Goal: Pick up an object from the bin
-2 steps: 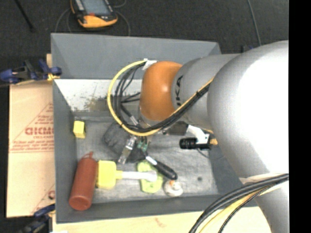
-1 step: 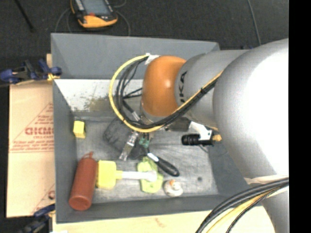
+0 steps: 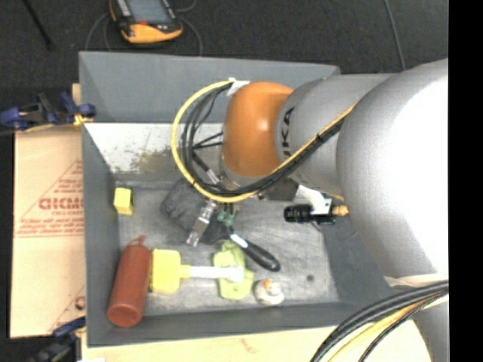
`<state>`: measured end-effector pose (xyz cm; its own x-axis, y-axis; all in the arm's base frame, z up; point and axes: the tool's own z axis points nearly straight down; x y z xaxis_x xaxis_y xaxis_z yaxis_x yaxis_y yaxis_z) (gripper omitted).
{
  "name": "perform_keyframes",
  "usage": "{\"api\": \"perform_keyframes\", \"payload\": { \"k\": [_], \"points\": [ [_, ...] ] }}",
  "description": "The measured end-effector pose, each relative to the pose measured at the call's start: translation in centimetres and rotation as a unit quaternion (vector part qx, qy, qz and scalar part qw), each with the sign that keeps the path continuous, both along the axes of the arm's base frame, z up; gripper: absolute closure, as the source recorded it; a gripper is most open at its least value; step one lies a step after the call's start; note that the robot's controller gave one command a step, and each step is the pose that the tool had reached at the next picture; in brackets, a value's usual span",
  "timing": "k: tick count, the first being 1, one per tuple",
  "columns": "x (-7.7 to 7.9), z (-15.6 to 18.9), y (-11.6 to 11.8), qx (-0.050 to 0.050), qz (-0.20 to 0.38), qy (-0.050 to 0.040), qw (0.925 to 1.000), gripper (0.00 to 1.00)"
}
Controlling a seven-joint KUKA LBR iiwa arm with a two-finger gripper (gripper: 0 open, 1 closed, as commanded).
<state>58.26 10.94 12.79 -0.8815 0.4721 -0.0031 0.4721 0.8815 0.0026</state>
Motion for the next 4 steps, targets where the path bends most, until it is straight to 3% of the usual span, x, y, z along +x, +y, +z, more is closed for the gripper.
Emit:
{"api": "perform_keyframes", "payload": {
  "k": [4],
  "points": [
    [0.0,2.5,-0.1,0.0,0.001,0.0008,1.0,1.0]
  ]
}}
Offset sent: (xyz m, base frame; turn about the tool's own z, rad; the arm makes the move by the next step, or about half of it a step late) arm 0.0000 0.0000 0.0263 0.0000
